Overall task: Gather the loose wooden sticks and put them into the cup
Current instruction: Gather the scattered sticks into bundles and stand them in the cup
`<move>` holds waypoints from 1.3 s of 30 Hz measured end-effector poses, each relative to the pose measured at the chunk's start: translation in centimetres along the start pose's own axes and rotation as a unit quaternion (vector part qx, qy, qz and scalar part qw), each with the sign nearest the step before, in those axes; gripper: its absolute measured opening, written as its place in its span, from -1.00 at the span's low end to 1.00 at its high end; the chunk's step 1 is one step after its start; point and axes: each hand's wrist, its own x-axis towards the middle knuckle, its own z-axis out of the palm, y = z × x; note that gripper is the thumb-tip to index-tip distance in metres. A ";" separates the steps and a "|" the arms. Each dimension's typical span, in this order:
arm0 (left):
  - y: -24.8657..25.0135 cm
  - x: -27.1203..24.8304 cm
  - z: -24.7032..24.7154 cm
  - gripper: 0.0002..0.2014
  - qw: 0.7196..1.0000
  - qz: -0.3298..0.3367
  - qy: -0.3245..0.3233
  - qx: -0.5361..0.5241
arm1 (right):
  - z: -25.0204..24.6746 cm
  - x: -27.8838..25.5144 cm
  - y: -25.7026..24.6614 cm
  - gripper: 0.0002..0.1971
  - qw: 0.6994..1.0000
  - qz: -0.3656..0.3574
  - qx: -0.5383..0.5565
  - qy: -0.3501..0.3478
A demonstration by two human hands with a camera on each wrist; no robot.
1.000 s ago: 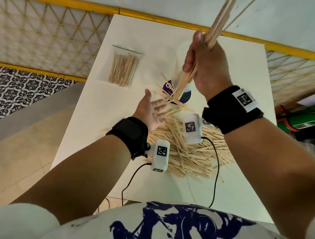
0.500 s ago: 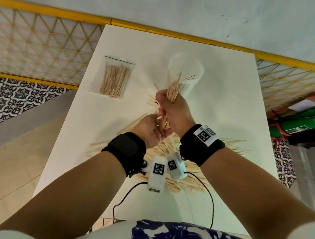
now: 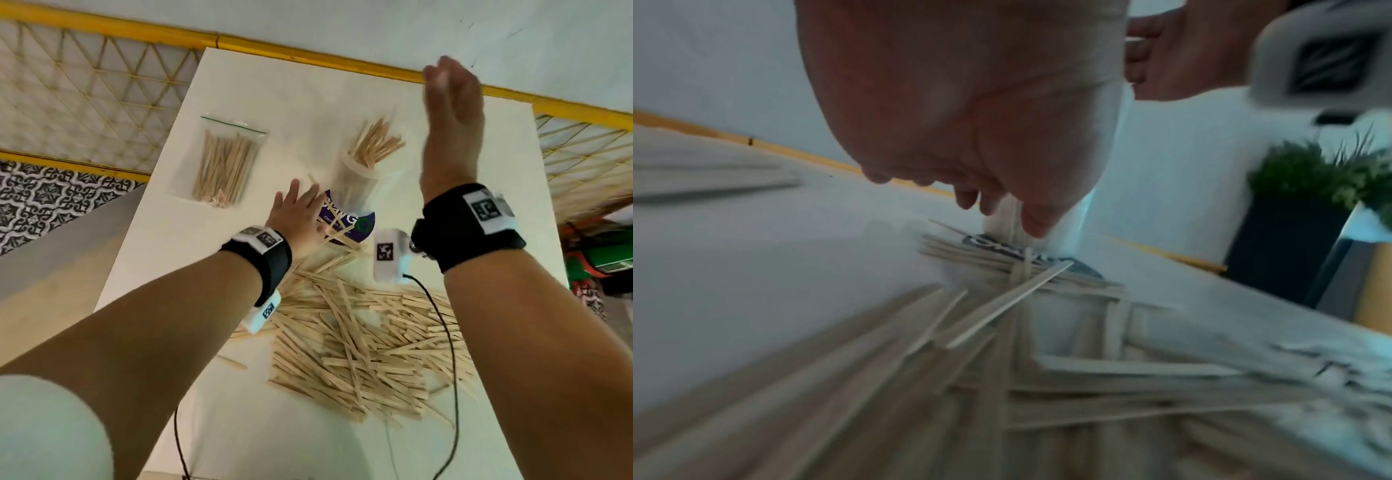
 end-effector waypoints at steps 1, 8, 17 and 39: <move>-0.3 0.7 0.2 -0.36 0.999 0.021 -0.003 0.031 | -1.5 -0.3 0.7 -0.65 0.999 -0.005 0.004 0.041; -1.1 -1.7 1.7 -0.39 0.989 0.110 0.018 0.093 | -12.8 -10.7 7.1 -0.22 0.827 0.167 -0.439 -0.309; -1.2 -11.0 4.8 0.20 0.991 0.116 -0.052 0.048 | -13.6 -17.2 8.7 0.00 0.729 0.058 -0.549 -0.405; -1.7 -12.5 1.5 -0.72 0.982 -0.054 0.050 -0.171 | -9.7 -10.9 4.7 -0.85 0.758 0.142 -0.504 -0.389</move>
